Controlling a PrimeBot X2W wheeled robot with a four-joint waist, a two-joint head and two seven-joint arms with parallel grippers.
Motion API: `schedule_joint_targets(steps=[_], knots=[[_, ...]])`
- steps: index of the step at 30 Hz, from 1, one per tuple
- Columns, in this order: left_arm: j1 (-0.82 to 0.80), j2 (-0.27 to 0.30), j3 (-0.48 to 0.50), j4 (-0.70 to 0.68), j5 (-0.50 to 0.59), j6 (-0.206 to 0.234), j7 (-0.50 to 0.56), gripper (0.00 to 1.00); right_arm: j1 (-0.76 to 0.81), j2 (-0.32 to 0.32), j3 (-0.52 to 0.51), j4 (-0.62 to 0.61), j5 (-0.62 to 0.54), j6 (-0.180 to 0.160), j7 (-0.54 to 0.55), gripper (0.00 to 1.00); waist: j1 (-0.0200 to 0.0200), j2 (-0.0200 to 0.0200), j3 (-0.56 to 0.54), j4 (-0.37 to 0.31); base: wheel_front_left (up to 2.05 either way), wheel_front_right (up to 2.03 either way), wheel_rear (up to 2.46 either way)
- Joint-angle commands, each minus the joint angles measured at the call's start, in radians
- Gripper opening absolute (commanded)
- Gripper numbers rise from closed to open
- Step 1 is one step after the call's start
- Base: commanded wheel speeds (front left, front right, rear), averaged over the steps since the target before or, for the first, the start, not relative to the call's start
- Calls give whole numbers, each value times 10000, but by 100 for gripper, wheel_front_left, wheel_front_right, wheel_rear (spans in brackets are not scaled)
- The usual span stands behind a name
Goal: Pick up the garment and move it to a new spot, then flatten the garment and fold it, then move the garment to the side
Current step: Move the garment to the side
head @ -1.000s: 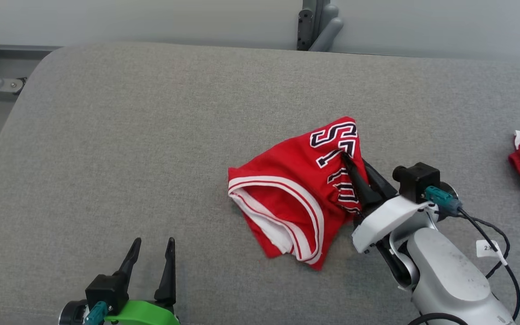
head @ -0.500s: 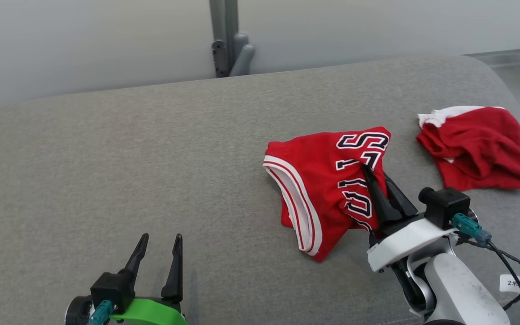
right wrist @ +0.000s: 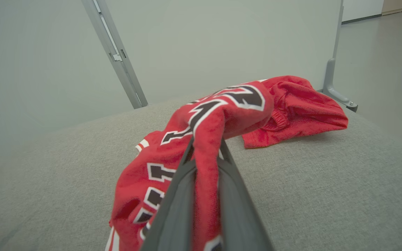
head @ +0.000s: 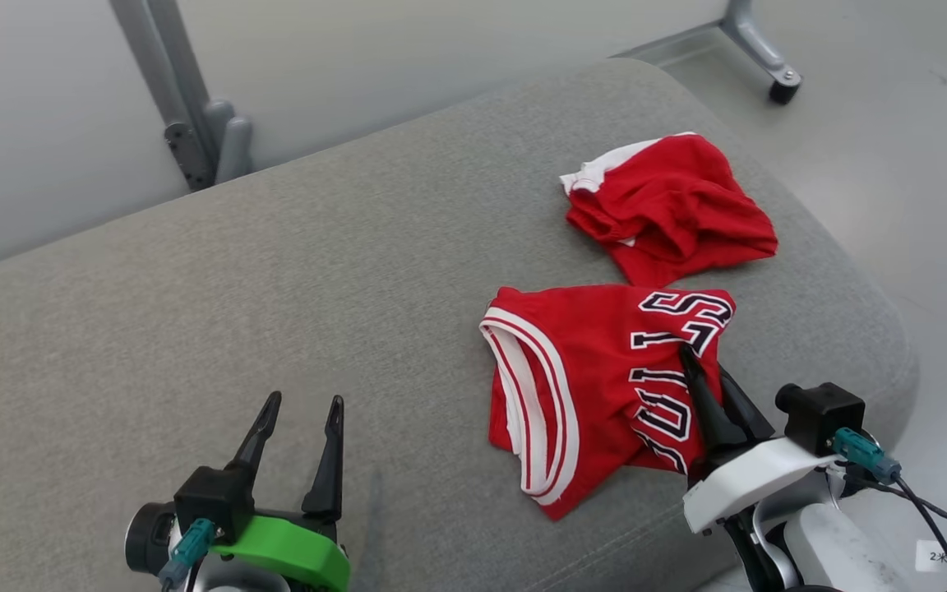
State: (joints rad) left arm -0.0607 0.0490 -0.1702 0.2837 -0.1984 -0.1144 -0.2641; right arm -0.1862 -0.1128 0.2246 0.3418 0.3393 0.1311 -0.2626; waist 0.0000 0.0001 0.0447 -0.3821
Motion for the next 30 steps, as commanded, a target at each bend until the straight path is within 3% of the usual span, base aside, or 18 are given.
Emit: schedule_joint_targets(steps=[1, 10, 16, 21, 30], knots=[[-126, 40, -8, -39, 73, -40, 13, 100, 77, 20, 0, 18, -54, -11, -24, 0, 0, -1, 334, -1077, 0, 0, 0], [-449, 44, -64, -113, 413, -100, 13, 100, -271, 153, 35, -7, -128, -11, -25, 0, 0, -1, 939, -1080, 0, 0, 0], [-797, 44, -101, -298, 671, -167, 13, 100, -1429, -203, 560, 167, -388, -11, -24, 0, 0, -1, 1629, -425, 0, 0, 0], [-1248, 159, -167, -441, 1011, -165, 13, 100, -3559, -696, 675, 1050, -718, -11, -24, 0, 0, -1, 2525, 413, 0, 0, 0], [-1982, 590, -802, -767, 1139, -156, 13, 100, -6350, -2128, -359, 3800, -1315, -14, -26, 0, 0, -1, 3634, 1652, 0, 0, 0]])
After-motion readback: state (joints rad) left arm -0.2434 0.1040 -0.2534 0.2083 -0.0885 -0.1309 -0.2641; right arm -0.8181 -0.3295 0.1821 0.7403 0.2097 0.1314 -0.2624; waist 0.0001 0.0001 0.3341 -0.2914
